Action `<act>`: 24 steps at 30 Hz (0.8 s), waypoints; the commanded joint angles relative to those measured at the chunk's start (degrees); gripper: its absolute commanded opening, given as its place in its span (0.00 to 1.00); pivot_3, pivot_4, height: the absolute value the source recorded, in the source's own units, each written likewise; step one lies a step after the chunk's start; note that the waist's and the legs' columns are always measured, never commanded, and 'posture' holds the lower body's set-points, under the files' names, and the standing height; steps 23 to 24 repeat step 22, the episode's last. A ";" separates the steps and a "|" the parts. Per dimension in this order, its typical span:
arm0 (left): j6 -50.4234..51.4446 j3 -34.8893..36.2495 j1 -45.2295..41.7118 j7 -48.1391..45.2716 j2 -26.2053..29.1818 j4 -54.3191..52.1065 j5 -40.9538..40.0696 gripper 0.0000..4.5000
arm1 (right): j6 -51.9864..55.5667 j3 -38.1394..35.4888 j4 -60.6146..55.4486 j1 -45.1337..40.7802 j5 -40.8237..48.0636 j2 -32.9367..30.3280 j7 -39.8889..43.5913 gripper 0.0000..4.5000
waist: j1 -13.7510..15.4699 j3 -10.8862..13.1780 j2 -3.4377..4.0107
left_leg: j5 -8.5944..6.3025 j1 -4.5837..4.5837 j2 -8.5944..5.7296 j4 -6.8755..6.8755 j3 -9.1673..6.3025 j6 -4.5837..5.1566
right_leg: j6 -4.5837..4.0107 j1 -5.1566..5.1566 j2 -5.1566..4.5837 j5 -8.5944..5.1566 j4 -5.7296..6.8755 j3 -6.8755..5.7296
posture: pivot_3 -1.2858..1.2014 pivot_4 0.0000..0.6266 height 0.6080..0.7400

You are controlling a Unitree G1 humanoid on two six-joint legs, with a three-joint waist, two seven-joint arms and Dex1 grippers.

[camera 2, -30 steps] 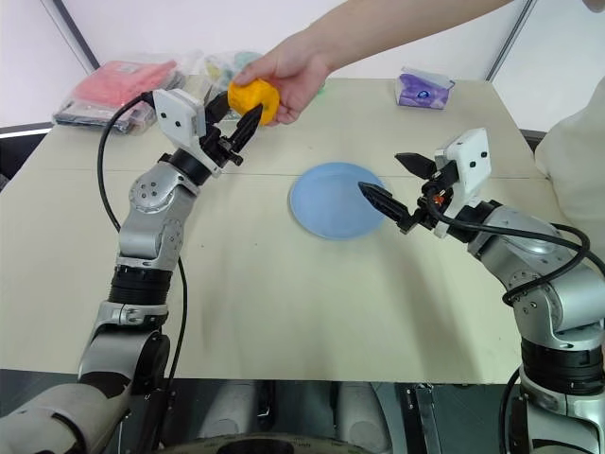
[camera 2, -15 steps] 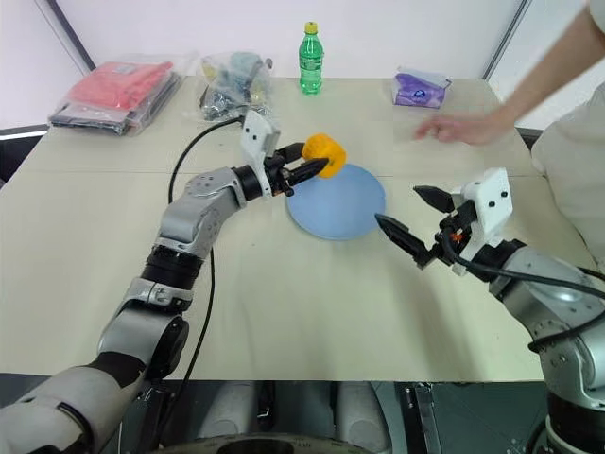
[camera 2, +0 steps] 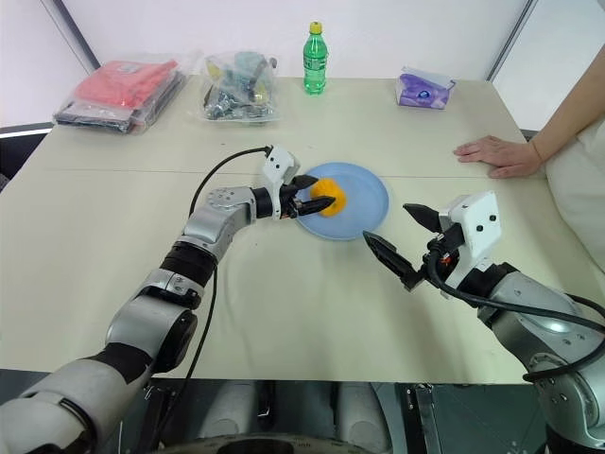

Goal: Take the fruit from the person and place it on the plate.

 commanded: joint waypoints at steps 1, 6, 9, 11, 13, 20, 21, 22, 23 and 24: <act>-0.46 2.07 -1.22 -0.36 0.06 -2.85 -1.14 0.98 | -1.58 -0.15 -1.16 -0.46 0.24 0.22 -0.29 1.00 | -0.01 0.00 0.00 | 0.00 0.00 0.00 0.00 0.00 0.00 | 0.00 0.00 0.00 0.00 0.00 0.00 | 0.52 0.24 0.93; 5.73 3.32 2.15 -2.53 2.75 -15.36 -4.53 0.98 | -1.80 -0.08 -0.24 -0.90 -0.12 -0.95 0.60 1.00 | -0.13 0.00 0.00 | 0.00 0.00 0.01 0.00 -0.01 0.00 | 0.00 0.00 0.01 0.00 0.00 0.00 | 0.52 0.24 0.93; 12.38 5.06 4.63 -1.34 6.27 -26.28 -6.75 0.98 | -2.11 -0.38 1.09 -1.24 -0.73 -2.06 1.77 1.00 | -0.33 0.00 0.00 | 0.00 0.01 0.03 -0.01 -0.01 0.00 | 0.00 0.00 0.02 0.00 0.01 0.01 | 0.52 0.24 0.93; 18.47 7.09 7.12 -0.16 9.85 -34.77 -8.96 0.98 | -2.56 -0.18 2.59 -1.77 -1.51 -2.76 2.71 1.00 | -0.52 -0.01 0.02 | 0.00 0.02 0.06 -0.01 -0.01 0.00 | 0.00 0.00 0.03 0.00 0.02 0.02 | 0.52 0.24 0.93; 23.15 8.54 10.06 1.19 12.55 -41.29 -10.63 0.98 | -3.52 0.73 4.19 -1.97 -3.30 -3.50 3.80 1.00 | -0.48 -0.01 0.03 | 0.00 0.03 0.07 -0.02 -0.02 0.00 | 0.00 0.00 0.04 0.00 0.02 0.02 | 0.52 0.24 0.93; 35.43 14.45 23.41 8.26 18.92 -62.39 -15.45 0.98 | -6.25 2.40 10.50 -5.76 -7.27 -5.72 8.10 1.00 | -0.21 0.01 -0.01 | 0.00 0.04 0.05 0.00 -0.01 0.00 | 0.00 0.03 -0.03 0.00 0.03 0.03 | 0.52 0.24 0.93; 37.40 16.04 24.60 10.28 18.47 -64.62 -16.59 0.98 | -6.60 2.81 11.57 -6.52 -7.73 -5.88 8.83 1.00 | -0.05 0.01 -0.02 | 0.00 0.03 0.05 0.00 -0.01 0.00 | 0.00 0.03 -0.02 0.00 0.03 0.02 | 0.52 0.24 0.93; 38.82 17.11 25.29 11.89 18.12 -66.07 -17.47 0.98 | -6.84 3.10 12.30 -7.03 -8.14 -5.93 9.40 1.00 | -0.05 0.01 -0.02 | 0.00 0.04 0.04 0.00 -0.01 0.00 | 0.00 0.04 -0.03 0.00 0.03 0.01 | 0.52 0.24 0.93; 38.82 17.11 25.29 11.89 18.12 -66.07 -17.47 0.98 | -6.84 3.10 12.30 -7.03 -8.14 -5.93 9.40 1.00 | -0.05 0.01 -0.02 | 0.00 0.04 0.04 0.00 -0.01 0.00 | 0.00 0.04 -0.03 0.00 0.03 0.01 | 0.52 0.24 0.93; 38.82 17.11 25.29 11.89 18.12 -66.07 -17.47 0.98 | -6.84 3.10 12.30 -7.03 -8.14 -5.93 9.40 1.00 | -0.05 0.01 -0.02 | 0.00 0.04 0.04 0.00 -0.01 0.00 | 0.00 0.04 -0.03 0.00 0.03 0.01 | 0.52 0.24 0.93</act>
